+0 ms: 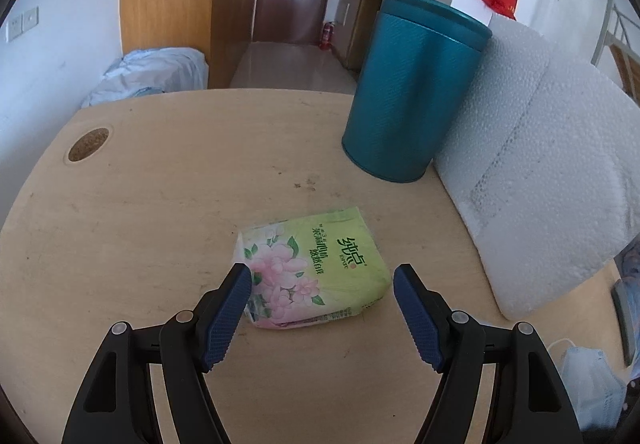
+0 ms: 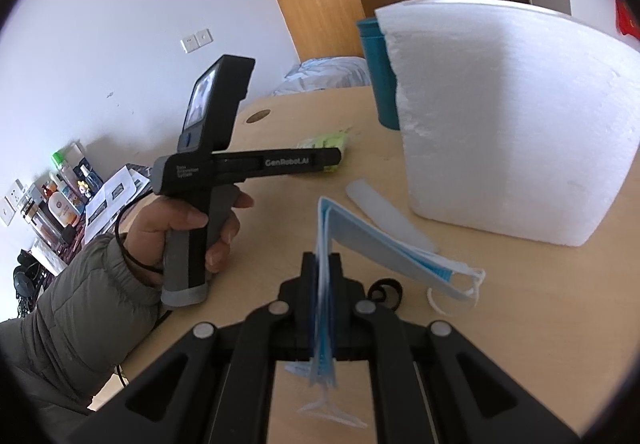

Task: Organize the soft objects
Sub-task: 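Move the left gripper to the green floral tissue pack and close on it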

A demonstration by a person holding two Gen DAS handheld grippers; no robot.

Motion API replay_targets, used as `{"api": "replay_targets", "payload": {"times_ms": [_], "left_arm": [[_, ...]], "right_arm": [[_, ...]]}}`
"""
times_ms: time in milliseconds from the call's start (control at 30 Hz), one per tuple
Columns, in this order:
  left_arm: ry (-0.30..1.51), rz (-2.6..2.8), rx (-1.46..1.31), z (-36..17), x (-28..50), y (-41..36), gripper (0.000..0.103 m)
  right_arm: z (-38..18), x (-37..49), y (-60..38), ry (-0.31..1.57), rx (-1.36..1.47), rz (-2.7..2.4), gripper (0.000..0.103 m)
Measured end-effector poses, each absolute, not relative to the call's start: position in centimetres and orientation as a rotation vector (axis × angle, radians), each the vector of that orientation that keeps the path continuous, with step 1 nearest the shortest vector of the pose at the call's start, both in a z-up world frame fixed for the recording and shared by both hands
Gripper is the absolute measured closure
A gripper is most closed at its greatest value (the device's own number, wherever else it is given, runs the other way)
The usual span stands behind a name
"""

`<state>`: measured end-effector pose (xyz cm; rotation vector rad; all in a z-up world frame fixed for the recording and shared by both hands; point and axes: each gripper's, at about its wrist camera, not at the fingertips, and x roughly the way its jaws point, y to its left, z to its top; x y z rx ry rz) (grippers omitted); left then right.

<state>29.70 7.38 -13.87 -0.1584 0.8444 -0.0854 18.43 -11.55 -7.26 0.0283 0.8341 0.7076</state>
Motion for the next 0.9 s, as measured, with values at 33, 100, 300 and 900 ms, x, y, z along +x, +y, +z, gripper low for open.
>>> {"api": "replay_targets", "payload": {"times_ms": [33,100,300,900], "left_arm": [[0.845,-0.083,-0.153,-13.9,29.8,7.3,0.031],[0.845,-0.072,-0.14,-13.9,29.8,7.2,0.036],[0.847,-0.03,-0.076,-13.8,29.7,6.8,0.079],[0.869,-0.308,0.06,-12.7,30.9,7.6,0.041]], "right_arm": [[-7.3,18.4,-11.6,0.834,0.03,0.71,0.096],[-7.3,18.3,-11.7,0.831,0.031,0.709,0.096],[-7.1,18.4,-12.0,0.826,0.036,0.706,0.096],[-7.3,18.7,-12.4,0.82,0.03,0.698,0.096]]}}
